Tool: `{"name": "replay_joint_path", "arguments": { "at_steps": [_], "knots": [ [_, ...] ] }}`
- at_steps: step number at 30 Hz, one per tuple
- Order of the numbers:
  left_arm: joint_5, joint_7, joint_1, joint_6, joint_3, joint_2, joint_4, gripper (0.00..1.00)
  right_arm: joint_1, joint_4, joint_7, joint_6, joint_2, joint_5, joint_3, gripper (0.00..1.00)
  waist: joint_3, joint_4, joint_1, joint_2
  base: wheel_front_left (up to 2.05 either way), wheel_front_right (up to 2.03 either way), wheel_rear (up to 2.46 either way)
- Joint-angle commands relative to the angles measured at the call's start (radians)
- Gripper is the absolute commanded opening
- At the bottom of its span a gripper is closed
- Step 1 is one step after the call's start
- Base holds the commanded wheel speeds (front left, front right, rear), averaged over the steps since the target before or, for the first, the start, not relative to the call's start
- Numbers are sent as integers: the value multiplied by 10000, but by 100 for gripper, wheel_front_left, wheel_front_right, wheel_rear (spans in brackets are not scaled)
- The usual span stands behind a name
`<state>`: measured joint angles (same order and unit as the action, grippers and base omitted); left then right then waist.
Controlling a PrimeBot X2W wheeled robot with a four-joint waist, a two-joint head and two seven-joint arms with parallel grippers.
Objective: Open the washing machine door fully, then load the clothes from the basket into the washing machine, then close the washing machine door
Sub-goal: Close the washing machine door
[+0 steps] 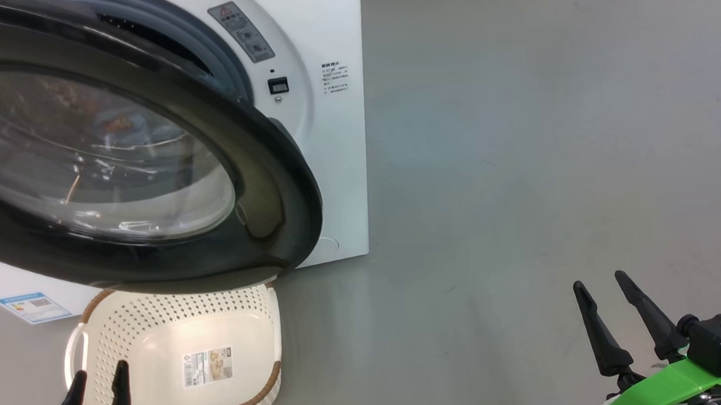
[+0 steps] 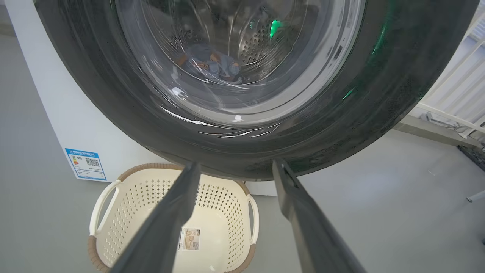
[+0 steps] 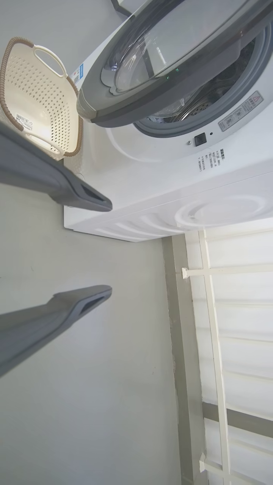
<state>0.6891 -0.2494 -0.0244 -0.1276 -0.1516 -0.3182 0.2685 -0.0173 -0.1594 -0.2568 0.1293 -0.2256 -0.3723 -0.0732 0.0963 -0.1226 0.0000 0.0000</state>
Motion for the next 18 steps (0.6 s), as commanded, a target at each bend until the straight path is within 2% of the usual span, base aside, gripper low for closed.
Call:
{"name": "replay_joint_path", "arguments": {
  "at_steps": [1, 8, 9, 18],
  "knots": [
    [-467, -123, 78, -31, 601, -63, -292, 100, 75, 266, -49, 14, -140, 22, -111, 100, 21, 19, 0, 0, 0, 0, 0],
    [-2539, -123, -115, -31, 1646, 848, -614, 100, 16, 224, -49, 14, -127, 13, -115, 100, 71, 73, 0, 0, 0, 0, 0],
    [-3313, -123, -244, -31, 2084, 1476, -673, 100, -6, 192, -49, 14, -106, 31, -162, 100, 70, 66, 0, 0, 0, 0, 0],
    [-3547, -124, -206, -31, 2358, 1605, -767, 100, -101, 235, -49, 14, -100, 39, -161, 100, 134, 140, 0, 0, 0, 0, 0]
  ]
}}
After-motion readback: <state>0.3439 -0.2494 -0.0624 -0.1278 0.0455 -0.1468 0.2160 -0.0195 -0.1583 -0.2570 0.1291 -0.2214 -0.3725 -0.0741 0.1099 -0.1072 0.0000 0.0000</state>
